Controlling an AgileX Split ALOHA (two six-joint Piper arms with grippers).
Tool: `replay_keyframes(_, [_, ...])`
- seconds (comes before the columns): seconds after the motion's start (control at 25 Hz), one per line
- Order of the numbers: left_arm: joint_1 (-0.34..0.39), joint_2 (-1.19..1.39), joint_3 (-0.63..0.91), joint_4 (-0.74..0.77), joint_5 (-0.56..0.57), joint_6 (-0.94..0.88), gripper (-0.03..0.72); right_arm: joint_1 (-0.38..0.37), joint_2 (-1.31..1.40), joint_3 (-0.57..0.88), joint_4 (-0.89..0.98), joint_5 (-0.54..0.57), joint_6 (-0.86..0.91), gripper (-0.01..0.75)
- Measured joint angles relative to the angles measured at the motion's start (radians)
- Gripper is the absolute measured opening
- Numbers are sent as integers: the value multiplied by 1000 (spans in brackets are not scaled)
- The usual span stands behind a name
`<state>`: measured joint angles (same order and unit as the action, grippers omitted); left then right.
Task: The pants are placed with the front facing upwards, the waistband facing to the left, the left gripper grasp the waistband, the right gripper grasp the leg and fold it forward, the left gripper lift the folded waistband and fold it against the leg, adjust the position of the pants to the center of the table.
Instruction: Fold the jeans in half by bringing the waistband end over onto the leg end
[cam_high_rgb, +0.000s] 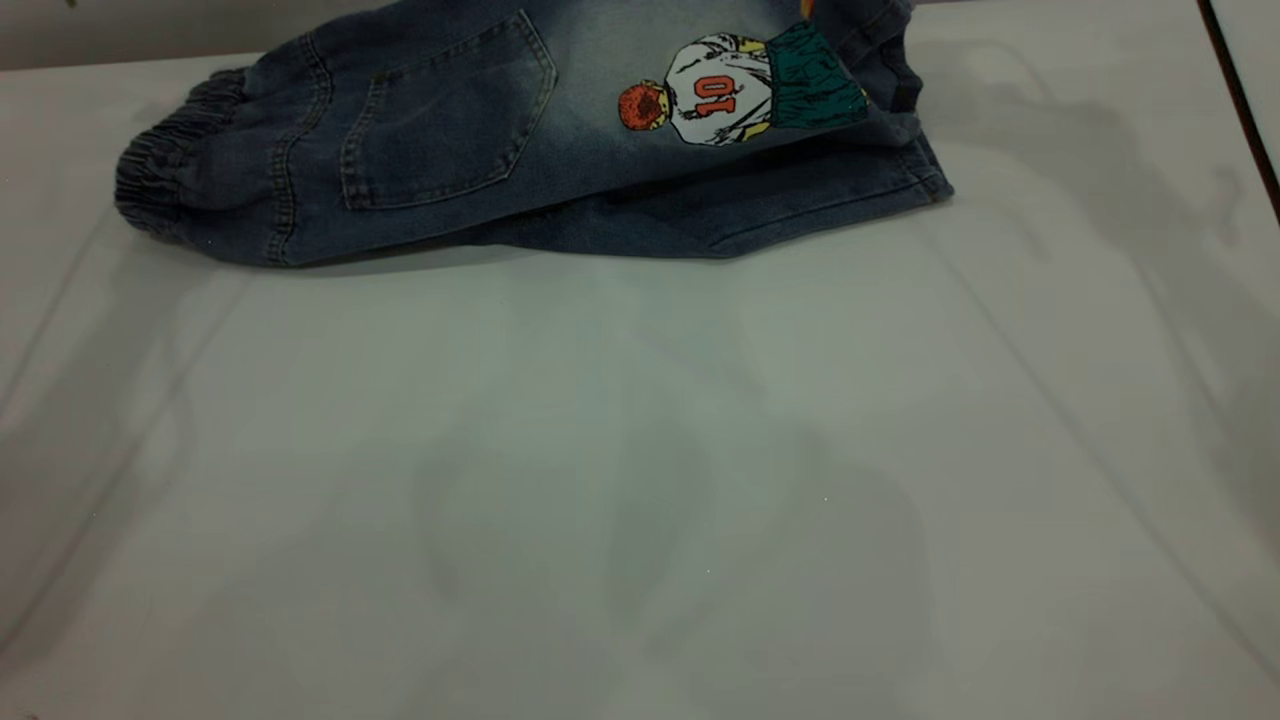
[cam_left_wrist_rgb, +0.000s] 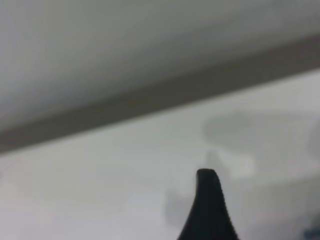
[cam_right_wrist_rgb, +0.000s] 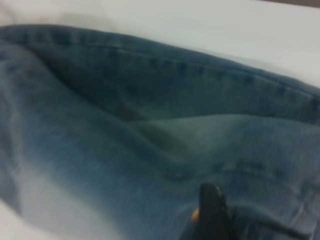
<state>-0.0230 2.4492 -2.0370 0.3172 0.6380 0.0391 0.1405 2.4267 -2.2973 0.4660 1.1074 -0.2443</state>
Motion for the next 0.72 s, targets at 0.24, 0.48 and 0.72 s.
replay_keyframes(0.24, [0,0,0,0,56,0,489,34,-9,-76,12,112,39,395])
replay_keyframes(0.48, [0,0,0,0,80,1,489,149,-4,-75,-16,114,43,395])
replay_keyframes(0.72, [0,0,-1,-1,108,1,489,250,10,-74,-102,114,66,395])
